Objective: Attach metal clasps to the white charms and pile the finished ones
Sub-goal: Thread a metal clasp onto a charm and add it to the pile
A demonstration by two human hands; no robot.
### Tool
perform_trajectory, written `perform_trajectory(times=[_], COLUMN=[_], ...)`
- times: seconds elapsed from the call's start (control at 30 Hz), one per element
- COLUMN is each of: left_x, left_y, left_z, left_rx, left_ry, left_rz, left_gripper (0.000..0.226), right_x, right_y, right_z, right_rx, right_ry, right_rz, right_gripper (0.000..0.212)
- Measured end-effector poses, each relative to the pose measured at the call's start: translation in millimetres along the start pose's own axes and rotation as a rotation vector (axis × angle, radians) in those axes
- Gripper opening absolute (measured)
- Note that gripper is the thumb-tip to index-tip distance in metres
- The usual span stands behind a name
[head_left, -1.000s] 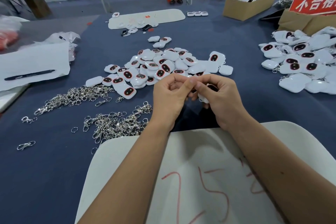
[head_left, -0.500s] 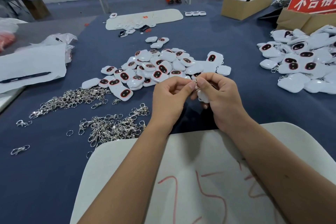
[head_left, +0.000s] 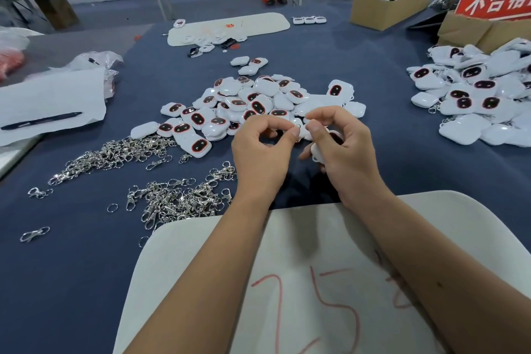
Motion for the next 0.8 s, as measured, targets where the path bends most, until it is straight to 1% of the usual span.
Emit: perform_trajectory(times=[0.1, 0.23, 0.37, 0.43, 0.53, 0.63, 0.7, 0.8], left_x=[1, 5, 11, 13, 12, 13, 16, 19], left_y=[2, -3, -7, -6, -1, 8, 17, 29], left_z=[1, 1, 1, 1, 0, 2, 5, 10], left_rx=[0.026, -0.068, -0.138, -0.134, -0.073, 0.012, 0.121, 0.341], left_ry=[-0.004, -0.043, -0.141, -0.18, -0.189, -0.222, -0.255, -0.257], left_rz=[-0.024, 0.039, 0.132, 0.156, 0.163, 0.162, 0.081, -0.129], left_gripper=[0.008, 0.006, 0.009, 0.01, 0.009, 0.013, 0.016, 0.018], right_x=[3, 4, 6, 7, 8, 7, 5, 3], right_y=[-4, -5, 0, 4, 7, 6, 7, 9], right_z=[0, 1, 0, -1, -1, -2, -4, -5], right_rx=[-0.054, -0.073, 0.026, 0.091, 0.142, 0.163, 0.184, 0.198], right_ry=[-0.01, -0.017, -0.083, -0.13, -0.223, -0.292, -0.301, -0.298], right_rz=[0.059, 0.114, 0.008, -0.071, -0.133, -0.171, -0.213, -0.205], right_gripper=[0.011, 0.015, 0.016, 0.024, 0.034, 0.032, 0.03, 0.031])
Point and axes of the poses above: each hand's wrist, its own z-axis away from the middle knuckle, its own x-axis out of the palm, y = z × x, the point moved 7 cm from there along -z, towards the middle knuckle, and after that the axes turned 11 degrees about z, right-handed, at the moved point
